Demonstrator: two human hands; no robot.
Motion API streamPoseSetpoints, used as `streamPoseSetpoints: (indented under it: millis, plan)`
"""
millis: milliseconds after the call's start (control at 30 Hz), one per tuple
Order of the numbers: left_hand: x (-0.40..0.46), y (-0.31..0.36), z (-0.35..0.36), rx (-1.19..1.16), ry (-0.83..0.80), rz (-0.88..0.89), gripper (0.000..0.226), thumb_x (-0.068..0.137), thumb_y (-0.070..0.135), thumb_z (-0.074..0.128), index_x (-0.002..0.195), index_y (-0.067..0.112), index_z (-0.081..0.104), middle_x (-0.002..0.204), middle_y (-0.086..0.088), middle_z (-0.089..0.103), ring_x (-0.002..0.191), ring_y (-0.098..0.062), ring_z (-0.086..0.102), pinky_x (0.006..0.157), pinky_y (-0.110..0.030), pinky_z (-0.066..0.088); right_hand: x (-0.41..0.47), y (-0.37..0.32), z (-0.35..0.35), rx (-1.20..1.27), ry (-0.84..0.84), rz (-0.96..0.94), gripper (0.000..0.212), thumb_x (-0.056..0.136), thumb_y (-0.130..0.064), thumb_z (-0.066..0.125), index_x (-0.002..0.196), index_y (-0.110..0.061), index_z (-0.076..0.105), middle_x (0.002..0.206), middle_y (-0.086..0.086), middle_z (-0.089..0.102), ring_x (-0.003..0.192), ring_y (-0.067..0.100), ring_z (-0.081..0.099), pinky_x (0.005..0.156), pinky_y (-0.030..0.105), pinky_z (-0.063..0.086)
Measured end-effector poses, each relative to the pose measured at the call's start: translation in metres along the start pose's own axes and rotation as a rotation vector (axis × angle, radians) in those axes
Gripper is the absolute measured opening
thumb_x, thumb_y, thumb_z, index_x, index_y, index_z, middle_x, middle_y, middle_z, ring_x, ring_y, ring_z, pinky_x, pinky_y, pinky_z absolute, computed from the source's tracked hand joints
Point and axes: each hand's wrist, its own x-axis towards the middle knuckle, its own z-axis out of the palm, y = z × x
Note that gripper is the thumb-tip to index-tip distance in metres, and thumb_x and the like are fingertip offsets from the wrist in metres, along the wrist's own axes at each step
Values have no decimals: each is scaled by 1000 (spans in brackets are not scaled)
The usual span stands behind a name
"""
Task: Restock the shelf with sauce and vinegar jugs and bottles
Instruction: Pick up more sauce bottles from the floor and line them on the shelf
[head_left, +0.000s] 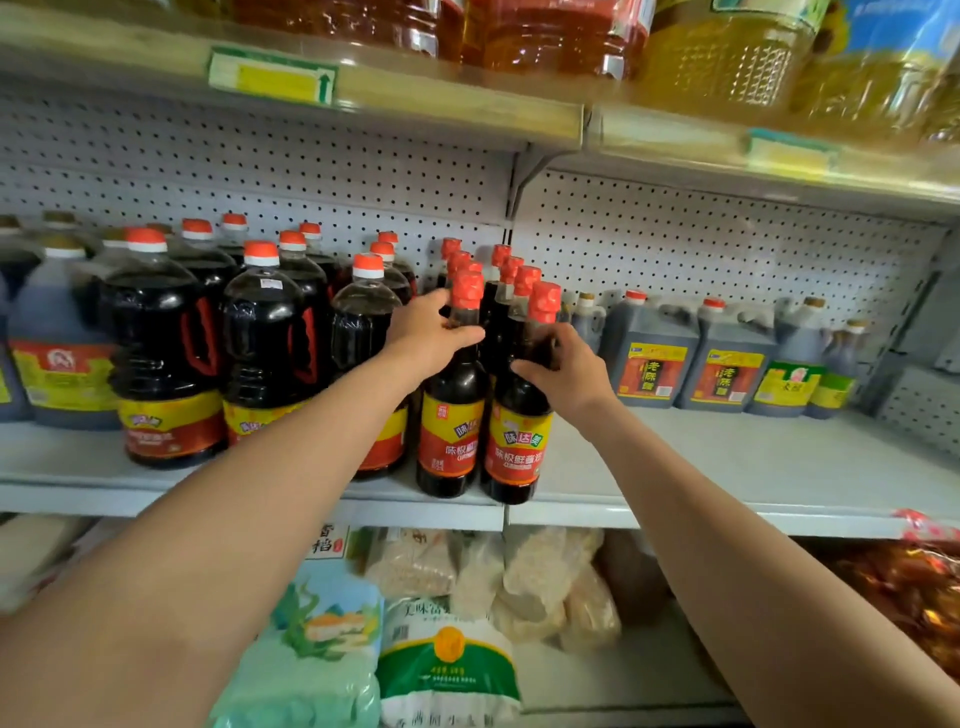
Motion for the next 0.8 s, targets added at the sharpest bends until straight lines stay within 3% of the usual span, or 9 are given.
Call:
streamPoseSetpoints:
  millis: [100, 200, 333, 433, 567, 700, 800]
  plan:
    - [3, -3, -8, -13, -66, -12, 23, 83, 30, 78, 97, 36, 60, 89, 13, 71, 89, -7, 64, 84, -32, 47, 3, -5, 1, 14, -8, 22, 51, 89, -31, 75, 134, -19, 53, 132, 4, 65, 122, 30, 60, 102, 45, 51]
    - [7, -9, -14, -47, -129, -4, 30, 85, 31, 77, 111, 34, 62, 102, 10, 72, 98, -11, 64, 82, -29, 43, 8, -6, 3, 21, -26, 29, 52, 91, -30, 73, 137, -19, 52, 137, 8, 62, 127, 31, 58, 104, 48, 50]
    - [7, -12, -14, -69, -143, 44, 28, 86, 32, 75, 108, 38, 59, 99, 13, 71, 91, 0, 60, 67, -18, 38, 12, -3, 2, -2, -22, 0, 53, 90, -32, 74, 137, -19, 52, 135, 6, 63, 122, 30, 61, 101, 46, 52]
    - [4, -16, -11, -72, -98, 74, 32, 85, 33, 76, 112, 36, 60, 100, 15, 69, 90, 2, 59, 71, -18, 39, 9, 1, 0, 11, -24, -20, 52, 89, -33, 75, 135, -19, 53, 131, 5, 66, 121, 27, 62, 100, 43, 53]
    - [-8, -22, 2, -93, 26, 82, 43, 85, 32, 76, 124, 26, 59, 120, 4, 68, 107, -14, 64, 87, -27, 46, 1, 6, -1, 68, -33, -23, 54, 89, -34, 75, 137, -23, 53, 132, 1, 65, 123, 22, 61, 89, 23, 49]
    - [-27, -37, 22, -50, 83, -3, 47, 91, 36, 69, 133, 22, 52, 130, -4, 62, 120, -21, 58, 83, -25, 39, -6, 12, 3, 46, -5, 12, 52, 92, -42, 70, 136, -18, 55, 133, 5, 65, 122, 25, 62, 82, 23, 47]
    - [-37, -48, 28, -83, 87, -50, 49, 93, 45, 63, 136, 29, 49, 128, 0, 62, 108, -13, 54, 81, -28, 39, 0, 5, 6, 13, -12, 72, 54, 91, -47, 68, 134, -18, 54, 132, 6, 65, 119, 28, 62, 86, 30, 52]
